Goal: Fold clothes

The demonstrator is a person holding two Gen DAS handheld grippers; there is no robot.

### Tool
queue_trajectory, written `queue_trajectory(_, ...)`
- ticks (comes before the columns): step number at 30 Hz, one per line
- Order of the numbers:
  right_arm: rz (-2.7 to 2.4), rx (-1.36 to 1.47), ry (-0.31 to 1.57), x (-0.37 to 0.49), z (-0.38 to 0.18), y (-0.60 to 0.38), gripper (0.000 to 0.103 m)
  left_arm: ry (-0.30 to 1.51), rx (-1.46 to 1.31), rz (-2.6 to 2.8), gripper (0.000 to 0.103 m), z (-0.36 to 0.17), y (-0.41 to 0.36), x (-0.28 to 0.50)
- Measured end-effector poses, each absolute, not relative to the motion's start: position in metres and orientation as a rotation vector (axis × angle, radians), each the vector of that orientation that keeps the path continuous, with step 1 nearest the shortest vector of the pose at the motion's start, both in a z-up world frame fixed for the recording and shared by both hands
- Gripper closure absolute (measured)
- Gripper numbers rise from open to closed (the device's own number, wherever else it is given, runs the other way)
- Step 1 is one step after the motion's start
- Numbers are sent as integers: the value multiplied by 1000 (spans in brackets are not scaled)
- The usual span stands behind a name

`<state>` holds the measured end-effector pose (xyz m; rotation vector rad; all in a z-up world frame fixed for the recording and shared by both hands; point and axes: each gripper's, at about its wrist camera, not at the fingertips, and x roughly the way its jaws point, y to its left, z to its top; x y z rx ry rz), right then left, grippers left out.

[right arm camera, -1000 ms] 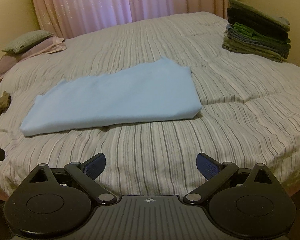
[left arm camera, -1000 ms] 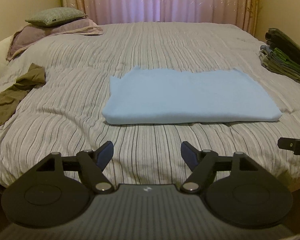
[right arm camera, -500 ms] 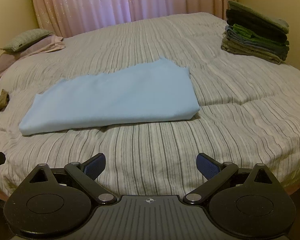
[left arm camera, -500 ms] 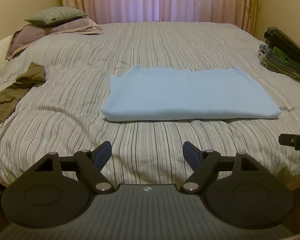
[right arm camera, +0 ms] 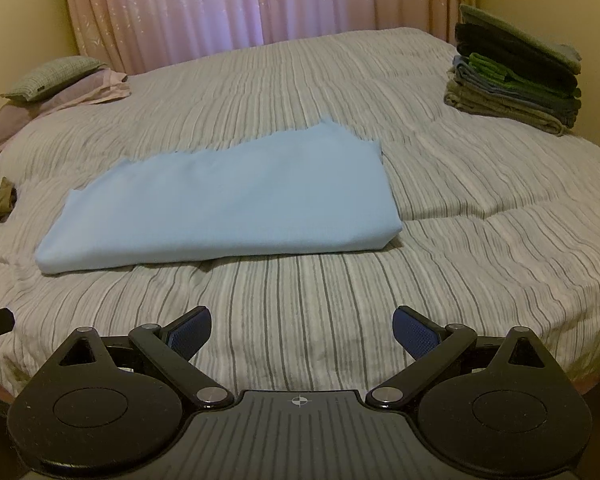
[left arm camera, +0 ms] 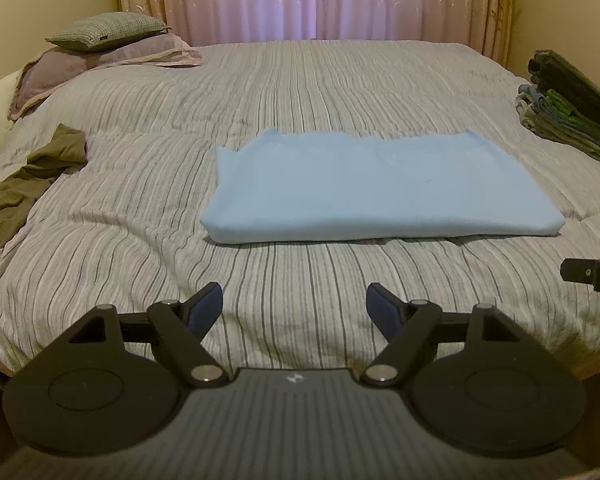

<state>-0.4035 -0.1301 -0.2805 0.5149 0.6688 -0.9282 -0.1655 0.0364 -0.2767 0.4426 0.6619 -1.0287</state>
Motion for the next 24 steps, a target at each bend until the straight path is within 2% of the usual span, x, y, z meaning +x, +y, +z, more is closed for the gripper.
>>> queue_trajectory(15,-930,536,679,-397,-289,-146,3,696,453,-1023,27,-289,21,-152)
queue_trajectory(18,-914,665,555,-411,-295,-160,4,706,450,-1028,27,-292,17,-148)
queue_trajectory(24,-819,1164,119,-472,-335,-206,4,755,334,-1060,27,-298,14,-122)
